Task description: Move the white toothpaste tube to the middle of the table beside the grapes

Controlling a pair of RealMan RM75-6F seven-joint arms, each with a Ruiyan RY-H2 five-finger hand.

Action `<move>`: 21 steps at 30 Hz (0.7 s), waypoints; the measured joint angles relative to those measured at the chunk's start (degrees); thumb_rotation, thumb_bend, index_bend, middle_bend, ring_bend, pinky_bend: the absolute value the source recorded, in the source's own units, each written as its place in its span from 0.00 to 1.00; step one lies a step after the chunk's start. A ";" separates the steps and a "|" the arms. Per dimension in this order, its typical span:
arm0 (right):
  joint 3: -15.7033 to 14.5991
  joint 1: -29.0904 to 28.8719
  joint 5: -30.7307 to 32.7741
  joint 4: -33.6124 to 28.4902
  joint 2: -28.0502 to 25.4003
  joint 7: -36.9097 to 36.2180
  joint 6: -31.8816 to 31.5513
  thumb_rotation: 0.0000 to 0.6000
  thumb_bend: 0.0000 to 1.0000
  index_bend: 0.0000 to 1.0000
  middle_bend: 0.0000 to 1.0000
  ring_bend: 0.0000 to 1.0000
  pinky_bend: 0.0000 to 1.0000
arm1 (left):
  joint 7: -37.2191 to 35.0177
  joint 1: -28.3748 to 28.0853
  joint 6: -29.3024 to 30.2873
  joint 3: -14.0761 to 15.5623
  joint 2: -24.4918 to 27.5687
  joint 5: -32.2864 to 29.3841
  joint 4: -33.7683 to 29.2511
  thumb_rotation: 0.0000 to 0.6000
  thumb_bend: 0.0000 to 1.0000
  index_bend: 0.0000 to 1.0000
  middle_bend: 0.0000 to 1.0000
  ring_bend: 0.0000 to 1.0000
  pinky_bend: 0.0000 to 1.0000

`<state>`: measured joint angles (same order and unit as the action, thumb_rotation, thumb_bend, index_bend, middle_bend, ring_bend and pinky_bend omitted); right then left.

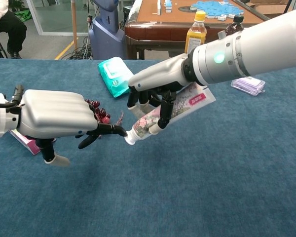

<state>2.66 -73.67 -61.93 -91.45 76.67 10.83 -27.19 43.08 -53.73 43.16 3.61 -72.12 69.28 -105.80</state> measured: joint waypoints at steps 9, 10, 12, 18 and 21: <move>0.52 0.69 -1.18 -0.10 -0.25 -1.00 -0.17 1.00 1.00 0.90 0.77 0.70 0.47 | 0.06 -0.47 -0.05 0.55 -0.49 -0.49 0.28 1.00 0.20 0.06 0.51 0.46 0.26; 0.58 0.76 -1.31 -0.09 -0.26 -1.10 -0.21 1.00 1.00 0.90 0.77 0.70 0.47 | 0.06 -0.50 -0.06 0.62 -0.57 -0.54 0.33 1.00 0.20 0.06 0.51 0.46 0.26; 0.68 0.92 -1.55 -0.05 -0.29 -1.33 -0.20 1.00 1.00 0.90 0.77 0.70 0.47 | 0.02 -0.62 -0.06 0.72 -0.73 -0.66 0.48 1.00 0.20 0.06 0.51 0.46 0.26; 0.99 1.27 -2.13 0.04 -0.25 -2.01 -0.10 1.00 1.00 0.90 0.77 0.70 0.47 | -0.26 -0.87 0.19 0.70 -0.72 -0.81 0.52 1.00 0.20 0.06 0.51 0.46 0.26; 1.22 1.51 -2.45 -0.03 -0.24 -2.62 -0.08 1.00 1.00 0.90 0.77 0.70 0.47 | -0.65 -0.91 0.43 0.64 -0.67 -0.70 0.53 1.00 0.20 0.06 0.51 0.46 0.26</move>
<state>3.89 -72.16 -64.38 -91.48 76.42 8.21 -27.26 42.43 -54.64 43.59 4.25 -72.79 68.58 -105.27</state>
